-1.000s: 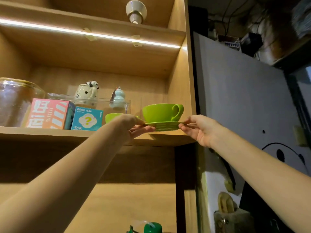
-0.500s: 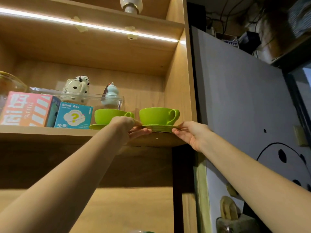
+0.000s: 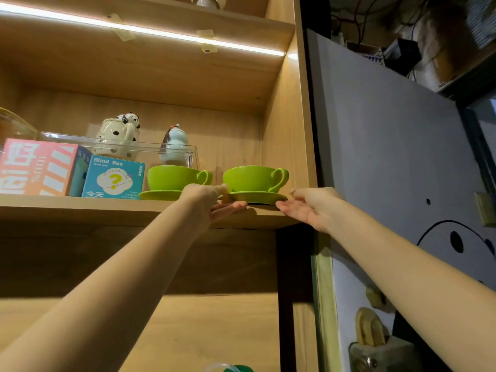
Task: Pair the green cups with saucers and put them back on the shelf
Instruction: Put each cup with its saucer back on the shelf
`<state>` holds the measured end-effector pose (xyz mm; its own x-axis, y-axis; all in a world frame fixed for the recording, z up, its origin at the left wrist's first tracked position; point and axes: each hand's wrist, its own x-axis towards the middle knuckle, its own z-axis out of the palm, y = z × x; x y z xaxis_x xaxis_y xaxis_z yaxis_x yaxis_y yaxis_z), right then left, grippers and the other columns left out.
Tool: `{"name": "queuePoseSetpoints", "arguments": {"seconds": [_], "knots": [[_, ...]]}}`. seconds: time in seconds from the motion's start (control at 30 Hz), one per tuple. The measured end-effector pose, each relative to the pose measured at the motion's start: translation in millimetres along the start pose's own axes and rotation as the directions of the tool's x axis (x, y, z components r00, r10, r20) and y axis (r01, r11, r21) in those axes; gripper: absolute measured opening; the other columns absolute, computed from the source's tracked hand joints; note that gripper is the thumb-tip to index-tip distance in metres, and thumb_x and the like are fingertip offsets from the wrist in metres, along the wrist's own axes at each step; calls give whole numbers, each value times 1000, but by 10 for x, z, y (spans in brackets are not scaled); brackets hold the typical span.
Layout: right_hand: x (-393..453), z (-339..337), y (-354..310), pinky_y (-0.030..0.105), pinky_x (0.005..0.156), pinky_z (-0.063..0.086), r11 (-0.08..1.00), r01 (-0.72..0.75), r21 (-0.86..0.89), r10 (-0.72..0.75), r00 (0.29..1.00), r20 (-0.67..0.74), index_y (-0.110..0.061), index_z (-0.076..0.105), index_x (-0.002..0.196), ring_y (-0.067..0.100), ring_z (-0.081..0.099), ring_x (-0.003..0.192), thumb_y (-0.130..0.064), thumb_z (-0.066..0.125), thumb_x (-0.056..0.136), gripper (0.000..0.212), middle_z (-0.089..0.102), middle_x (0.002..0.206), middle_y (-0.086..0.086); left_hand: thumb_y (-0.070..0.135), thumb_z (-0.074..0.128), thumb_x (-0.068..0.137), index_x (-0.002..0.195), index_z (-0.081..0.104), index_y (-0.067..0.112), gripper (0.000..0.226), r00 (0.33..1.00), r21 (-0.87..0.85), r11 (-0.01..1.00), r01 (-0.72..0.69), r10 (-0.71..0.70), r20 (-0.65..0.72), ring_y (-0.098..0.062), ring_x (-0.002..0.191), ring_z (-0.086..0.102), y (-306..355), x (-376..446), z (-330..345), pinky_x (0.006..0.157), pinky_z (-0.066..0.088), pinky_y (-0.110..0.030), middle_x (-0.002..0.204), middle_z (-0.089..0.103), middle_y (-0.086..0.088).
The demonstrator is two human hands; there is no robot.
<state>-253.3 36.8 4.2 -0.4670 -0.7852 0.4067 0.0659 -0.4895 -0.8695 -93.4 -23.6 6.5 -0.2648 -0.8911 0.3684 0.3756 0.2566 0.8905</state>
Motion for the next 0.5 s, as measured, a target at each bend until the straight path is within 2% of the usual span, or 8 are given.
{"name": "queuePoseSetpoints", "arguments": {"seconds": [0.1,0.13,0.17,0.23,0.33,0.4,0.47,0.5], "knots": [[-38,-125,78,27,53,58,973,175,-152,-185,981,-60,4,56,112,22,67,65,-6,50,91,24,65,81,17,16,42,94,101,53,-2,21,969,142,964,-224,235,-72,-26,63,68,-188,-92,-36,50,58,-30,97,65,-29],[-62,-167,147,26,56,58,910,292,-294,-325,943,-71,2,58,111,20,66,67,-9,49,91,24,67,83,14,14,42,93,95,57,-1,21,904,332,871,-361,415,-106,-26,67,69,-295,-104,-58,55,60,-34,95,68,-27],[-105,-202,235,26,65,58,788,417,-453,-482,876,-33,-3,60,114,17,66,75,-11,48,92,26,68,91,9,14,43,91,94,61,3,21,792,542,699,-467,603,-96,-26,72,69,-419,-121,-88,64,60,-38,95,70,-22],[-218,-231,420,24,92,46,510,589,-627,-652,740,165,-14,53,126,8,56,104,-13,43,94,34,58,115,-7,18,48,88,108,63,10,27,603,802,365,-473,798,-8,-24,90,66,-650,-178,-122,81,54,-36,102,71,-11],[-238,-213,625,18,109,16,360,667,-652,-598,702,388,-24,24,144,3,24,136,-17,39,96,51,31,147,-12,18,53,83,131,47,13,48,516,889,158,-430,851,99,-23,105,53,-907,-187,-167,78,47,-30,116,61,-8],[-185,-192,698,19,112,4,271,648,-712,-559,708,432,-27,9,147,0,6,141,-24,37,96,58,13,156,-12,18,55,78,134,41,8,59,459,914,-45,-404,854,246,-26,110,47,-996,-182,-198,79,49,-32,124,56,-14],[-145,-173,721,21,112,-3,186,631,-753,-565,695,443,-27,0,147,-6,-5,134,-30,35,96,61,3,158,-11,30,49,76,141,29,8,71,462,900,-195,-390,804,375,-28,129,36,-1005,-149,-217,100,41,-38,142,43,-16],[-125,-166,724,22,113,-6,158,629,-761,-576,685,446,-27,-1,147,-8,-7,131,-31,34,96,62,1,158,-10,38,42,77,145,18,12,77,490,889,-224,-400,768,414,-27,140,23,-982,-138,-213,111,26,-39,152,27,-13]]}}
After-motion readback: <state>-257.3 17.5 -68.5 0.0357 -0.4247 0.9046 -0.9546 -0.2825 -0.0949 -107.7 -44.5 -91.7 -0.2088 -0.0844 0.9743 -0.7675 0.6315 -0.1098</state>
